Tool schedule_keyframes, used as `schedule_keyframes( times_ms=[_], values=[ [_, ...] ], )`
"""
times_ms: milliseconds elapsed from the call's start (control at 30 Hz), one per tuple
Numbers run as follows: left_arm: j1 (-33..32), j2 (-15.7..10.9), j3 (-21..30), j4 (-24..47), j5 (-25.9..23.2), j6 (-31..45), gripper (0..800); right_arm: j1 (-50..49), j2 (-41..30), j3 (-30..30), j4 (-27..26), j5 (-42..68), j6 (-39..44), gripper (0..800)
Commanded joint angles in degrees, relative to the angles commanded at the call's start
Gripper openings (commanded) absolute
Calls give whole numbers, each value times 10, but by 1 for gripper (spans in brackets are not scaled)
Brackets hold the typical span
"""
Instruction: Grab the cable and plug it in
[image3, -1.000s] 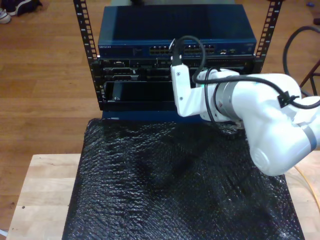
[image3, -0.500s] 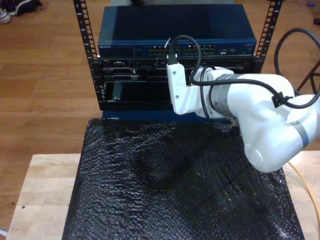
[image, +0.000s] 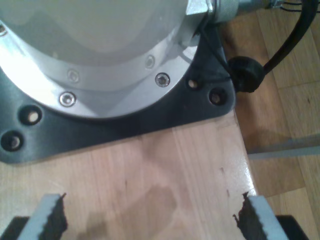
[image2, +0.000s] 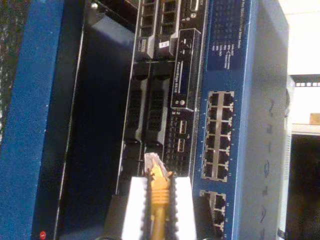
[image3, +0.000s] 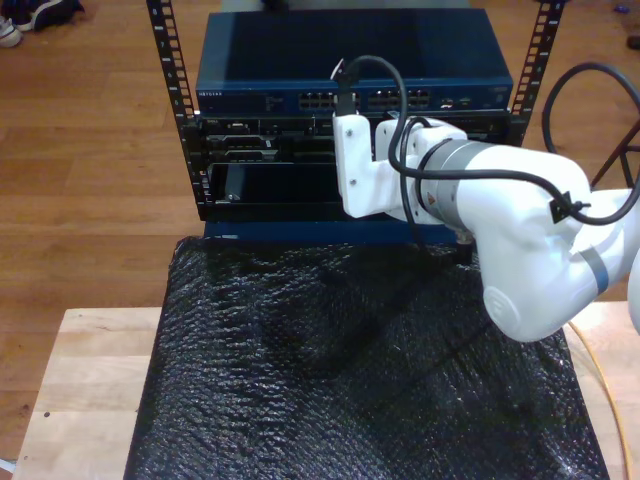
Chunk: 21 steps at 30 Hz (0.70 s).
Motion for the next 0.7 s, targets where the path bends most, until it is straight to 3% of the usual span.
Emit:
schedule_keyframes(
  times_ms=[400, 700],
  values=[
    [0, 0, 0, 0, 0, 0, 800, -29, 46, 11, 3, -98, -1, 0],
    [0, 0, 0, 0, 0, 0, 800, -53, 95, -16, 2, -178, -1, 0]
  ],
)
